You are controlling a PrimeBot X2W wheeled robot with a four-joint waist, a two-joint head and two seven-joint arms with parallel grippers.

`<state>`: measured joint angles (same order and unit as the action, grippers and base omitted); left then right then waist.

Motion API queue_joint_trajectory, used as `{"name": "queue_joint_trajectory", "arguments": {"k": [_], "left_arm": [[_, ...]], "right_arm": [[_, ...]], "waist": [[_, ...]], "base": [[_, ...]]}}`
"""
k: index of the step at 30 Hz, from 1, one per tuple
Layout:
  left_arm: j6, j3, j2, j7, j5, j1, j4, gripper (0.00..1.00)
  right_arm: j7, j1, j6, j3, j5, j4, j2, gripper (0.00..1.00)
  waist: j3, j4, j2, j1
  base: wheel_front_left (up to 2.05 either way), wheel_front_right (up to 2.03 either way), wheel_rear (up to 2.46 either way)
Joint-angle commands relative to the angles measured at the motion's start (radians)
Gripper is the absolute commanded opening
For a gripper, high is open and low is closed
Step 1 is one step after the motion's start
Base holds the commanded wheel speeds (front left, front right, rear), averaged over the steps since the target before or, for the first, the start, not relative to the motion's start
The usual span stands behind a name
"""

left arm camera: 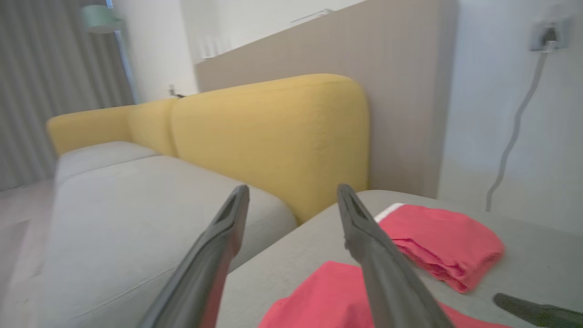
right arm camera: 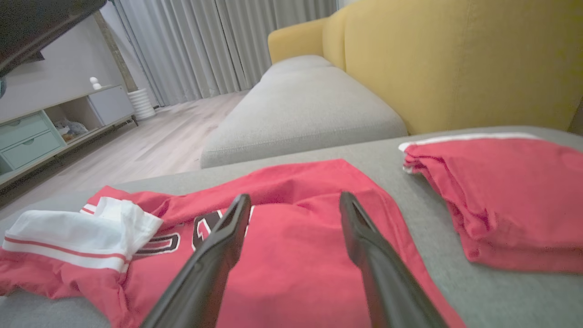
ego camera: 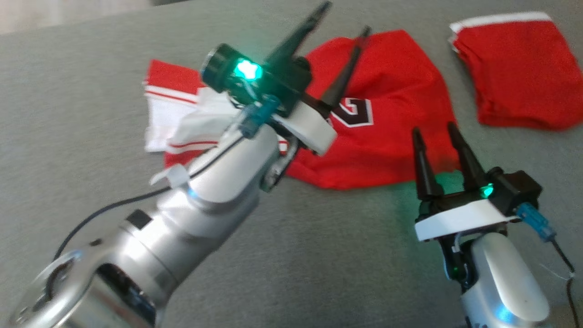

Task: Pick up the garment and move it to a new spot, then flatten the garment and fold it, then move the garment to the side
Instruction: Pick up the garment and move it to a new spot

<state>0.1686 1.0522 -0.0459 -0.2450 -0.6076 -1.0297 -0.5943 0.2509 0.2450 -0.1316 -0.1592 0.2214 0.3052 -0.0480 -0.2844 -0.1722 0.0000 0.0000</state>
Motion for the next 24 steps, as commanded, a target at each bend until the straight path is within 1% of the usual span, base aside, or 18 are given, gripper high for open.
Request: {"name": "queue_joint_trajectory", "arguments": {"k": [1,3,6,10,14,17,19,24], "left_arm": [[0.011,-0.054,-0.022,-0.012,0.001,-0.040,0.011,1.00],[0.020,-0.083,-0.053,-0.015,0.007,-0.017,0.005,1.00],[0.044,-0.153,-0.113,-0.016,0.026,0.056,0.054,1.00],[0.069,-0.233,-0.193,-0.016,0.054,0.223,0.135,1.00],[0.094,-0.320,-0.242,-0.017,0.067,0.411,0.220,1.00],[0.102,-0.372,-0.258,-0.017,0.082,0.541,0.277,1.00],[0.101,-0.399,-0.258,-0.017,0.094,0.610,0.304,1.00],[0.079,-0.449,-0.233,-0.017,0.130,0.692,0.335,1.00]], "right_arm": [[0.011,0.013,0.001,-0.006,-0.012,-0.035,-0.002,1.00],[0.011,0.006,0.001,0.015,-0.023,-0.038,-0.002,1.00],[0.011,-0.007,0.001,0.045,-0.038,-0.043,-0.002,1.00],[0.011,-0.030,0.001,0.077,-0.061,-0.046,-0.002,1.00],[0.011,-0.057,0.001,0.086,-0.075,-0.043,-0.002,1.00],[0.011,-0.079,0.001,0.088,-0.076,-0.040,-0.002,1.00],[0.011,-0.089,0.001,0.082,-0.079,-0.037,-0.002,1.00],[0.011,-0.096,0.001,0.064,-0.077,-0.032,-0.002,1.00]], "waist": [[0.040,0.061,0.0000,0.0000],[0.059,0.099,0.0000,0.0000],[0.083,0.151,0.0000,0.0000],[0.111,0.216,0.0000,0.0000],[0.139,0.259,0.0000,0.0000],[0.152,0.277,0.0000,0.0000],[0.155,0.280,0.0000,0.0000],[0.156,0.267,0.0000,0.0000]], "base": [[0.00,0.00,0.00],[0.00,0.00,0.00],[0.00,0.00,0.00],[0.00,0.00,0.00],[0.00,0.00,0.00],[0.00,0.00,0.00],[0.00,0.00,0.00],[0.00,0.00,0.00]]}}
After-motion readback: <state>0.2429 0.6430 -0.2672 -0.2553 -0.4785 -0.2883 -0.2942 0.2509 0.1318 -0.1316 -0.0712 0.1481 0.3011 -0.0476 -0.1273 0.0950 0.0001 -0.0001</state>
